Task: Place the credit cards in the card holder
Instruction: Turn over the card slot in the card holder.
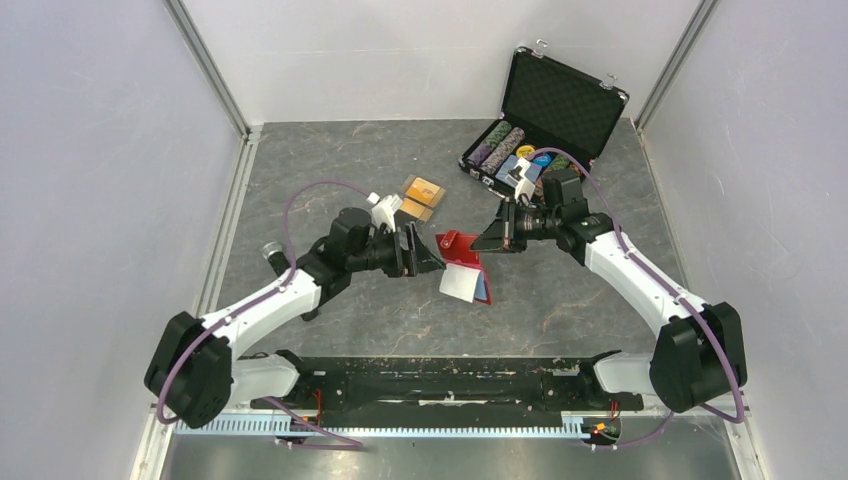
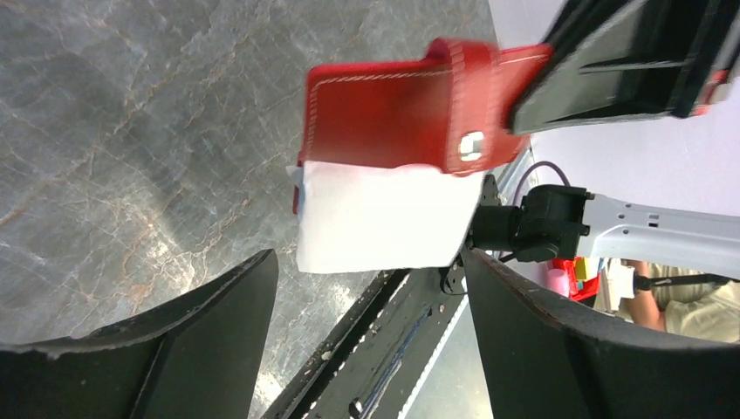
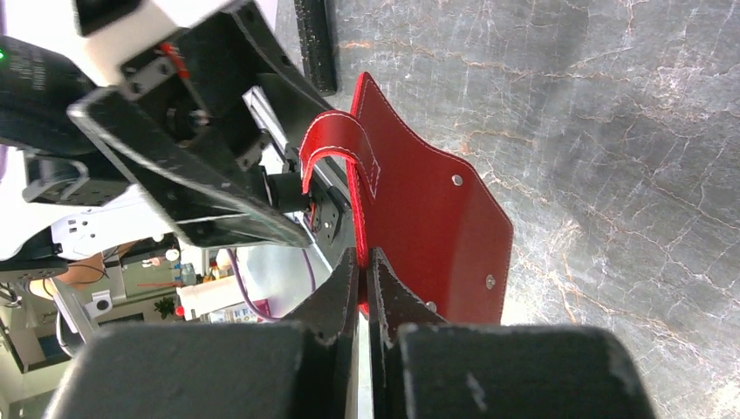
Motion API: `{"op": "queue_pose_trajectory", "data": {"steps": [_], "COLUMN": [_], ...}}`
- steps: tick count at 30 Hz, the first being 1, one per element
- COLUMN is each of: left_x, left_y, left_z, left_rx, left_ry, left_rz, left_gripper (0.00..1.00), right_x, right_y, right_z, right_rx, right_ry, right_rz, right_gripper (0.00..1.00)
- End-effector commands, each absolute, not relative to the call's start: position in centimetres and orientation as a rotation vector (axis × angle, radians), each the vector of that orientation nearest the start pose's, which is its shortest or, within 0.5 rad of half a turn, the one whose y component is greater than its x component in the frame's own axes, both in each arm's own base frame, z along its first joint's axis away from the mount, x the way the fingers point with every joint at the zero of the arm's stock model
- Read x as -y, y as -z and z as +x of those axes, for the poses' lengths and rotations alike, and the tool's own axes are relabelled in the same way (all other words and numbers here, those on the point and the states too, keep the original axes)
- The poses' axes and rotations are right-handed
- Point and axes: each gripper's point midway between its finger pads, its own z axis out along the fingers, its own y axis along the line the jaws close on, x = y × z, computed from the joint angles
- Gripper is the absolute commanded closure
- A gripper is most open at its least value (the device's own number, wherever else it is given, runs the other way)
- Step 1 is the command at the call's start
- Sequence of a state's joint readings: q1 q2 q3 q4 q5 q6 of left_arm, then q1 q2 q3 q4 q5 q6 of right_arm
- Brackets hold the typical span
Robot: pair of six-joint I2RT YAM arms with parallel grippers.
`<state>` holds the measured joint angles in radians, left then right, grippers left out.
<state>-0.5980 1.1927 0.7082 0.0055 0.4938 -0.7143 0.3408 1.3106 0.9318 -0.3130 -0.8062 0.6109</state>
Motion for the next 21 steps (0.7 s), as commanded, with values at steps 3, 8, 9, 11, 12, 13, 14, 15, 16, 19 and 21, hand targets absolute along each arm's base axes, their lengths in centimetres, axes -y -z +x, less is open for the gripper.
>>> {"op": "queue_pose_trajectory", "data": {"steps": [3, 8, 9, 11, 12, 13, 14, 15, 16, 19, 21], "left_x": [30.3, 31.3, 31.5, 31.9, 32.0, 32.2, 32.3, 32.4, 32.5, 32.7, 32.8], "left_y": [-16.4, -16.5, -16.5, -16.9, -16.9, -16.9, -16.8, -16.6, -16.5, -16.7, -17.3], "left_z": [22.5, 23.2, 23.3, 23.5, 23.5, 23.6, 23.7, 23.7, 23.7, 23.8, 23.8], "left_rx": [-2.142, -2.098, -2.095, -2.079, -2.077, -2.073, -2.071, -2.076, -2.079, -2.056, -2.029], "left_ry": [1.488, 1.556, 1.564, 1.590, 1.599, 1.611, 1.619, 1.628, 1.632, 1.663, 1.695], "left_rz": [0.165, 0.158, 0.159, 0.165, 0.168, 0.172, 0.168, 0.165, 0.160, 0.148, 0.140], "left_gripper": [0.15, 0.16, 0.16, 0.18, 0.20, 0.21, 0.21, 0.21, 0.21, 0.27, 0.33], "right_x": [-24.5, -24.6, -24.6, -24.5, -24.6, -24.5, -24.5, -24.5, -24.6, -24.5, -24.4], "right_y": [-22.8, -23.6, -23.6, -23.6, -23.6, -23.6, -23.6, -23.7, -23.7, -23.8, -23.6], "right_z": [26.4, 26.5, 26.5, 26.5, 26.5, 26.5, 26.5, 26.6, 26.6, 26.6, 26.7], "right_rx": [-2.289, -2.263, -2.265, -2.264, -2.264, -2.263, -2.262, -2.259, -2.258, -2.257, -2.259], "right_ry": [-1.441, -1.474, -1.477, -1.480, -1.481, -1.482, -1.485, -1.488, -1.490, -1.493, -1.492], "right_rz": [-0.167, -0.160, -0.159, -0.157, -0.156, -0.153, -0.151, -0.151, -0.150, -0.148, -0.147], "right_gripper": [1.00, 1.00, 1.00, 1.00, 1.00, 1.00, 1.00, 1.00, 1.00, 1.00, 1.00]}}
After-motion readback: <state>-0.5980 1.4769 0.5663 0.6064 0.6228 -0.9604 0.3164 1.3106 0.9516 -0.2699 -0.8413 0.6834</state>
